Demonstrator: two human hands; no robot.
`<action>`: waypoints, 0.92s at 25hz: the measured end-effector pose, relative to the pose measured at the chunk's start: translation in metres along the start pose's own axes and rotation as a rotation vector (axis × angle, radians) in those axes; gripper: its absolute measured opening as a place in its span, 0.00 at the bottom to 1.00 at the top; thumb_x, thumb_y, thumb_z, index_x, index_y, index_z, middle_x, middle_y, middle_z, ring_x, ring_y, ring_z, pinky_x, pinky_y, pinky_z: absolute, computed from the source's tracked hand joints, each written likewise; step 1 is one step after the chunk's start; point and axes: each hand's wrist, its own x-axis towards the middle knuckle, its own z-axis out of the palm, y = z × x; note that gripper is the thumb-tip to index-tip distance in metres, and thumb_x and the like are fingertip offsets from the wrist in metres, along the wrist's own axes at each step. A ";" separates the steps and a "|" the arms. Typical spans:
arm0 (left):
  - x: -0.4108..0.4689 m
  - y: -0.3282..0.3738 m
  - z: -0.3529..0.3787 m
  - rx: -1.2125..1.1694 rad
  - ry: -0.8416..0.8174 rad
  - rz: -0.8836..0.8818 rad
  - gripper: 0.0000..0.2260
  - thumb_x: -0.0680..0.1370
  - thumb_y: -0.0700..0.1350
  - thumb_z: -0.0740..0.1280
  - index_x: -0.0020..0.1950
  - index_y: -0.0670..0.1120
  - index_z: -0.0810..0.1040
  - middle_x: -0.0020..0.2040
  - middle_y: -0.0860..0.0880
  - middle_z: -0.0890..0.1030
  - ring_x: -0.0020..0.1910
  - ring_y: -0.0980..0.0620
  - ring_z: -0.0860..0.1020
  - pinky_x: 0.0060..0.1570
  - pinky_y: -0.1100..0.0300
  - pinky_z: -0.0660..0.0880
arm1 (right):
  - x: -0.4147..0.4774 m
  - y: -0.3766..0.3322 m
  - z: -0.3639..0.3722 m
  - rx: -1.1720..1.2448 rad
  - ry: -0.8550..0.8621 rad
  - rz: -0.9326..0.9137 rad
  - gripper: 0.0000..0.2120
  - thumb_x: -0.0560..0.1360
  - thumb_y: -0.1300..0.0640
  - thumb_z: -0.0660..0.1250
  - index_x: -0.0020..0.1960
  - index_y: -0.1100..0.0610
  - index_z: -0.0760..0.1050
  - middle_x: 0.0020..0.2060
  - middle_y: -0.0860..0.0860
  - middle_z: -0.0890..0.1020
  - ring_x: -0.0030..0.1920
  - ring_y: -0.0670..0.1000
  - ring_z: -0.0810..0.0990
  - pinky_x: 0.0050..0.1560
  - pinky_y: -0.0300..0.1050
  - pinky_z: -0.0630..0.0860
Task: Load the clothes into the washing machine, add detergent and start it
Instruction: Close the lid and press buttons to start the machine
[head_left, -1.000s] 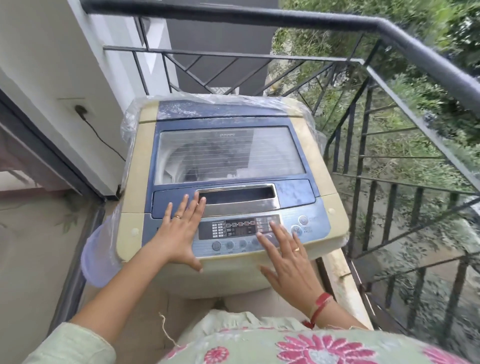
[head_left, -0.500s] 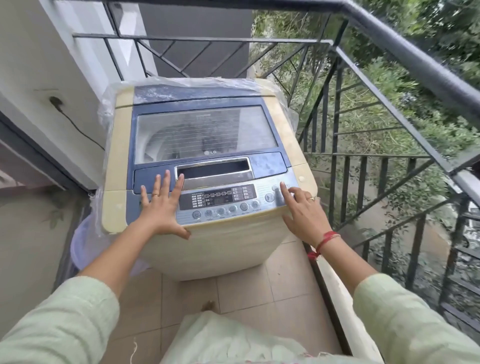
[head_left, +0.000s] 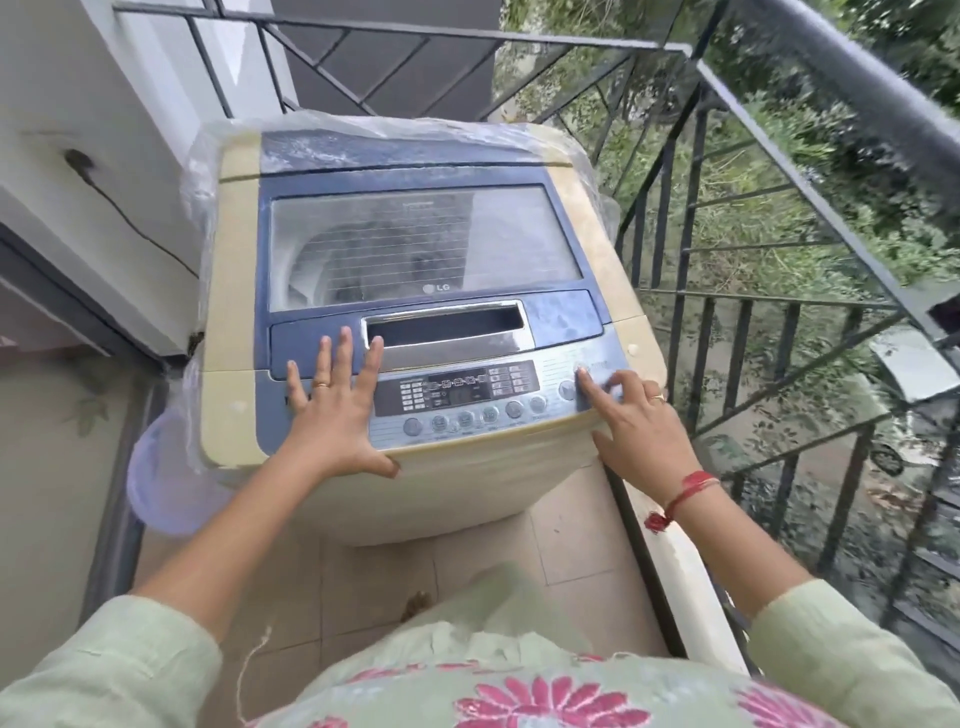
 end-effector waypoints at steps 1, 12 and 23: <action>-0.001 0.000 -0.002 0.004 -0.002 0.004 0.67 0.54 0.70 0.72 0.70 0.54 0.23 0.72 0.44 0.25 0.71 0.42 0.27 0.66 0.35 0.32 | 0.001 -0.002 -0.004 0.024 -0.034 0.028 0.34 0.72 0.56 0.64 0.75 0.47 0.56 0.53 0.54 0.73 0.47 0.58 0.76 0.43 0.53 0.76; -0.004 0.000 0.002 -0.008 0.026 0.001 0.65 0.56 0.70 0.72 0.71 0.54 0.23 0.71 0.46 0.22 0.71 0.44 0.25 0.67 0.38 0.30 | -0.010 -0.022 0.003 0.854 -0.297 0.127 0.47 0.75 0.57 0.66 0.74 0.42 0.32 0.47 0.62 0.80 0.30 0.51 0.73 0.35 0.44 0.70; -0.003 0.003 0.000 -0.038 0.027 -0.014 0.66 0.53 0.67 0.74 0.72 0.57 0.27 0.71 0.49 0.22 0.70 0.48 0.24 0.59 0.49 0.18 | 0.012 0.009 -0.037 0.233 -0.275 0.105 0.35 0.75 0.60 0.56 0.72 0.31 0.49 0.31 0.47 0.70 0.36 0.52 0.71 0.31 0.43 0.64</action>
